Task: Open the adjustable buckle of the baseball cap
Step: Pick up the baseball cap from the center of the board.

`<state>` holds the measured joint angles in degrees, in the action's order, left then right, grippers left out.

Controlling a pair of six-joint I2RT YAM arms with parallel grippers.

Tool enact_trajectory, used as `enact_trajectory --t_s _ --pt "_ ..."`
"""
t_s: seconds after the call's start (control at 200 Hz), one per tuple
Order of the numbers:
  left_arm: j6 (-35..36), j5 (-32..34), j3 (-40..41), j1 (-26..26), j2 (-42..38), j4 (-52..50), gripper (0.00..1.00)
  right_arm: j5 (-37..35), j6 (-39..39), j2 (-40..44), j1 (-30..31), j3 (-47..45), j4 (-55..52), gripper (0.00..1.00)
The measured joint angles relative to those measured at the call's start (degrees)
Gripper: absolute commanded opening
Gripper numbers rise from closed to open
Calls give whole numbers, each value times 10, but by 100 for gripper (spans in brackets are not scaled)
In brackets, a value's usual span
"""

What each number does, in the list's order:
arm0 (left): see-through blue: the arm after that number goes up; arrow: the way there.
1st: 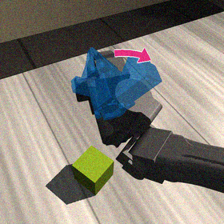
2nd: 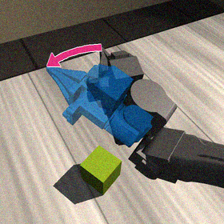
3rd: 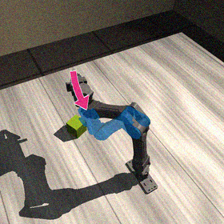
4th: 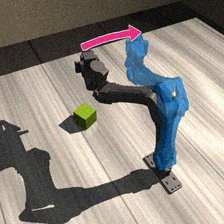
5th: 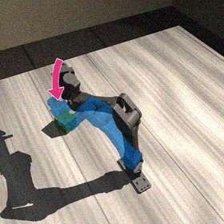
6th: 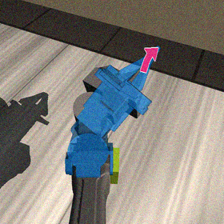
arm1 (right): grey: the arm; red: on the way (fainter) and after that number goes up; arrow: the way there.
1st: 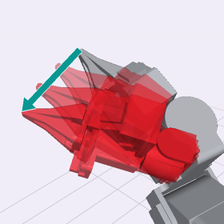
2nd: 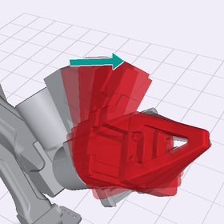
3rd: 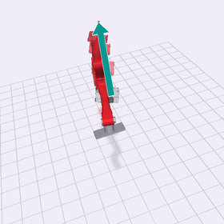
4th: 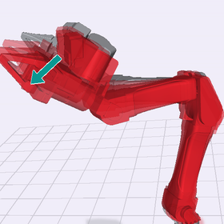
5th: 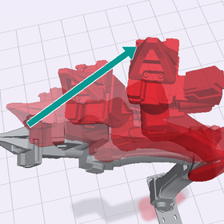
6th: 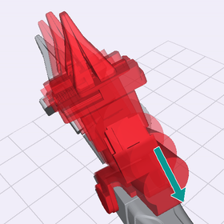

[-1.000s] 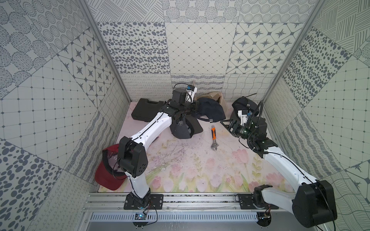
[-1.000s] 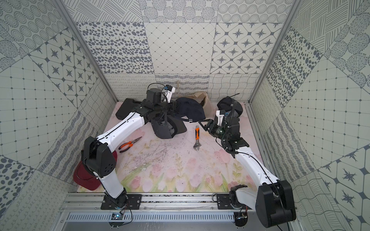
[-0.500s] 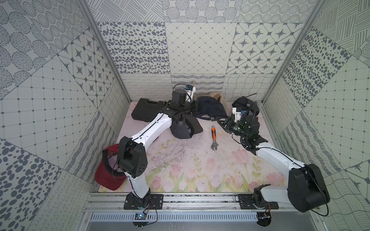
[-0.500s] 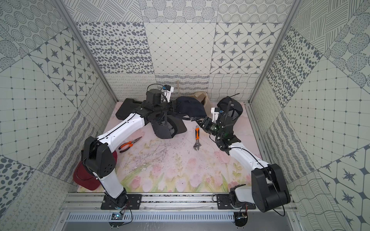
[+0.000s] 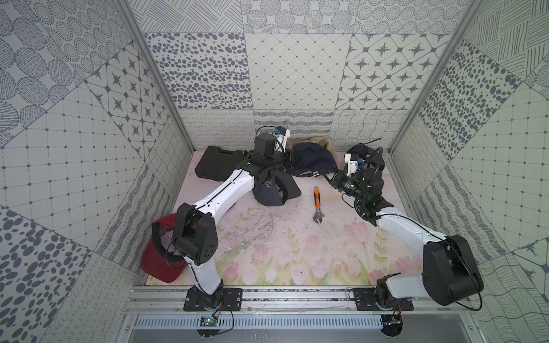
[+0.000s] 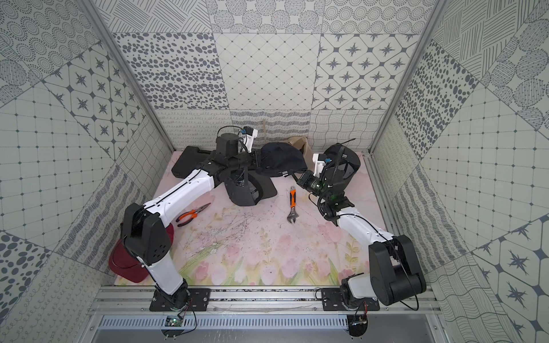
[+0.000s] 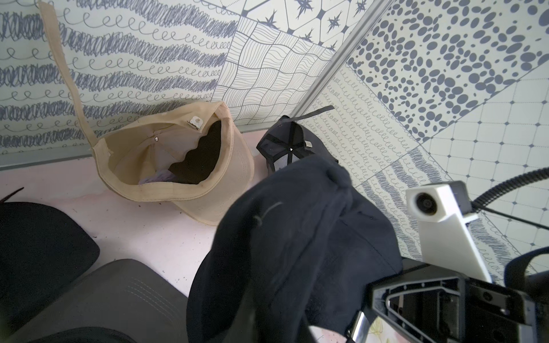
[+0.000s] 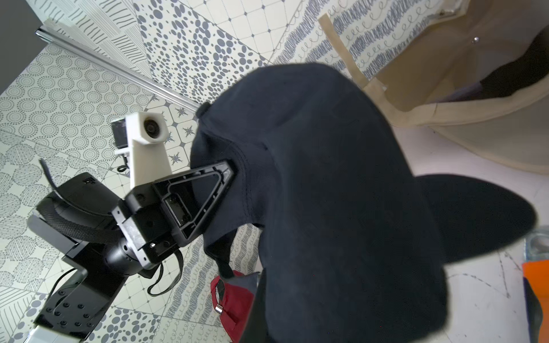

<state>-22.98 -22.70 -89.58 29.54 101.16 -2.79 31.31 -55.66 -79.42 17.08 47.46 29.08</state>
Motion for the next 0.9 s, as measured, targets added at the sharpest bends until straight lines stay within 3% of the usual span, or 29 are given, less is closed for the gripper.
enact_trajectory --t_s 0.085,0.205,0.6,0.9 --pt "1 -2 3 0 -2 0 63 7 23 2 0 20 -13 0" --pt "12 -12 6 -1 -9 0 70 31 78 7 -1 51 -56 0" --pt "118 -97 -10 -10 -43 -35 73 172 295 4 -19 202 -293 0" --pt "210 -155 -45 -26 -58 -97 74 209 445 -13 -18 262 -468 0"
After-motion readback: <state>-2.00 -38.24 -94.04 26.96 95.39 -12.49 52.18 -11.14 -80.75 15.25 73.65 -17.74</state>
